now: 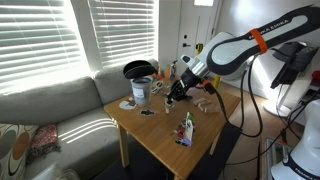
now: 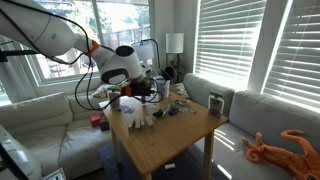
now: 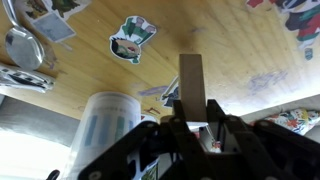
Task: Pick up the top stacked wooden block and place it vertically on the left side of the table
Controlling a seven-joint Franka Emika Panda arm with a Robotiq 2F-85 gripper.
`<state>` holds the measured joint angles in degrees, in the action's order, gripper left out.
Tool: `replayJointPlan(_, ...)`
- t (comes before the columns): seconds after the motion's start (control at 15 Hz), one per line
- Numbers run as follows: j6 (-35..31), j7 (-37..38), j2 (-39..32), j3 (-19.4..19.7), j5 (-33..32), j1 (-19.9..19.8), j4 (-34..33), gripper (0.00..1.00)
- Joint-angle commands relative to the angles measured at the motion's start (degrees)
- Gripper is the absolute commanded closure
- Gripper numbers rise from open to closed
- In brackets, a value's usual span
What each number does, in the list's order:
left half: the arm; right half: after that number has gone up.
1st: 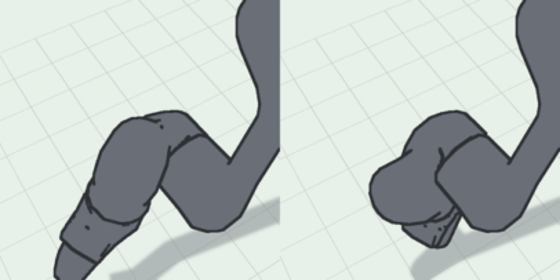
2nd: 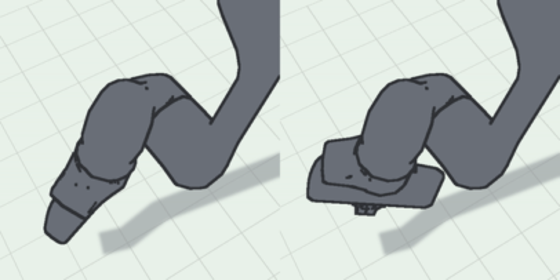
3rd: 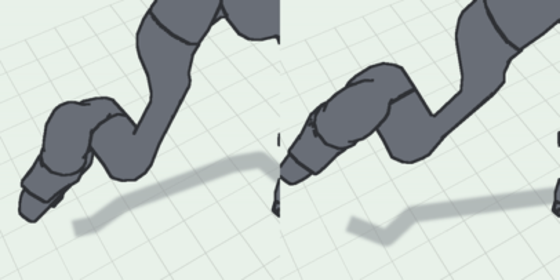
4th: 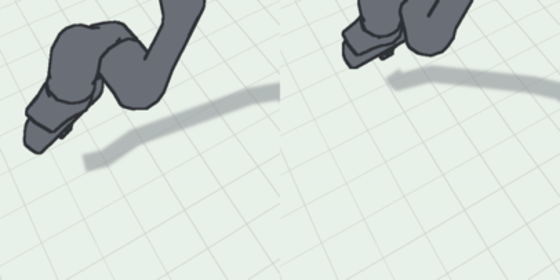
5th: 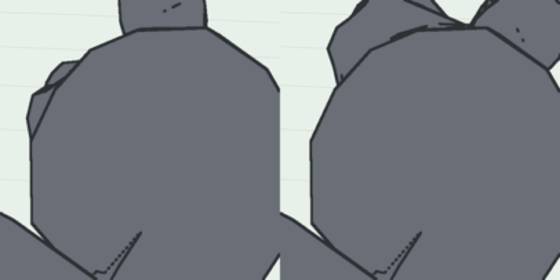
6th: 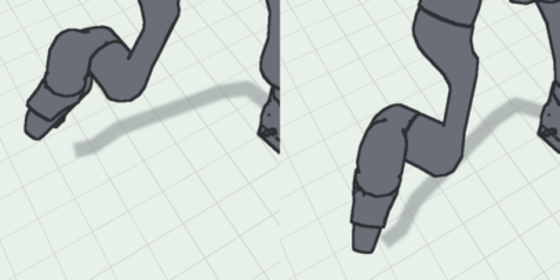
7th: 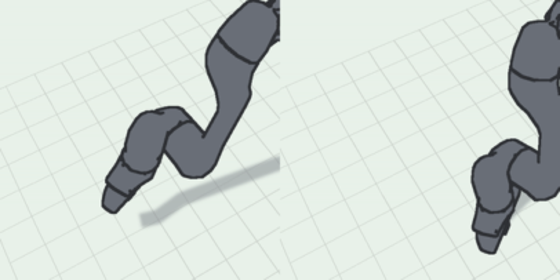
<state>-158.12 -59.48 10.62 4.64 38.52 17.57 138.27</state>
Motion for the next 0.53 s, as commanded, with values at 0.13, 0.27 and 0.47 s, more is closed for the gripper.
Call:
replayJointPlan(0.13, -1.32, -1.13, -0.57, 0.08, 0.8, 0.31, 0.02, 0.47)
replayJointPlan(0.27, -1.31, -0.81, -0.68, 0.04, 0.42, 0.15, 0.02, 0.39)
replayJointPlan(0.47, -1.28, -0.33, -0.73, -0.03, -0.18, -0.13, -0.12, 0.19)
